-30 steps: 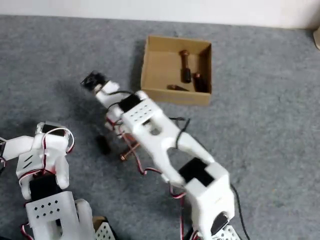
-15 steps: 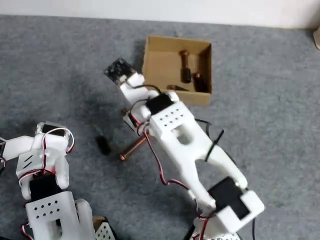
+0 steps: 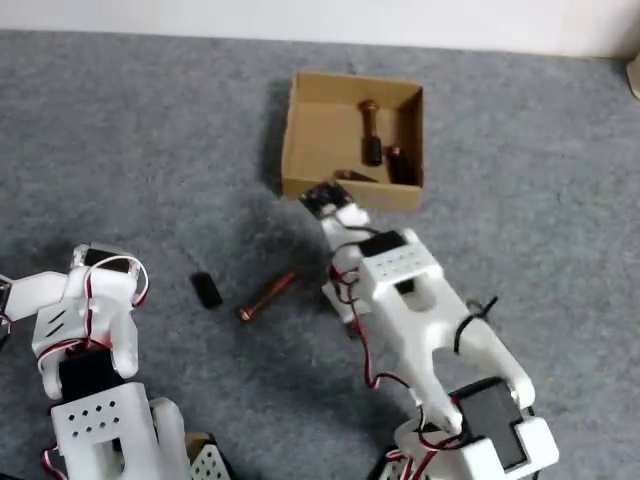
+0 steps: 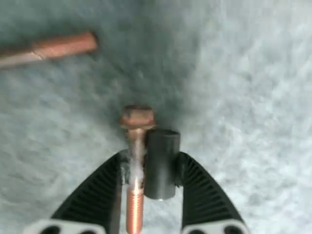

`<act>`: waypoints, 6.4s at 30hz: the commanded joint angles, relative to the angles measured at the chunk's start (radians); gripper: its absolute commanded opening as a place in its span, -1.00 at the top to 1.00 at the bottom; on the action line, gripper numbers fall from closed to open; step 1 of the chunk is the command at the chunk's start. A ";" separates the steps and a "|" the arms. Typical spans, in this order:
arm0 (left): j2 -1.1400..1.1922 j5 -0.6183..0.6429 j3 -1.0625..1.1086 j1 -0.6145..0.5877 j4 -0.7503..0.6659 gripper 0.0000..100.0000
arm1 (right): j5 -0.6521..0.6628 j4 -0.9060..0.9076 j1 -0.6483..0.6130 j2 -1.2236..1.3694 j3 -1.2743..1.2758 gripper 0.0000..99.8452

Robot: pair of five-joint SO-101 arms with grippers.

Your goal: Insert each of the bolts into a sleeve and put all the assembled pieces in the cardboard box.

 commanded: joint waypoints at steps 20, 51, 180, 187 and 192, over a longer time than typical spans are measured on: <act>-0.012 0.005 -0.004 -0.001 -0.026 0.99 | 0.080 -0.150 0.076 -0.050 0.199 0.98; -0.012 0.005 -0.002 -0.001 -0.026 0.99 | 0.084 -0.137 0.193 -0.050 0.292 0.71; 1.244 -0.489 -1.079 1.165 0.617 0.99 | 0.176 0.151 0.651 -0.974 0.326 0.99; 0.928 -0.698 -1.231 1.099 0.672 0.99 | 0.169 0.297 0.584 -1.277 0.213 0.99; 0.740 -0.907 -1.274 1.015 0.694 0.99 | 0.169 0.374 0.441 -1.567 0.196 0.99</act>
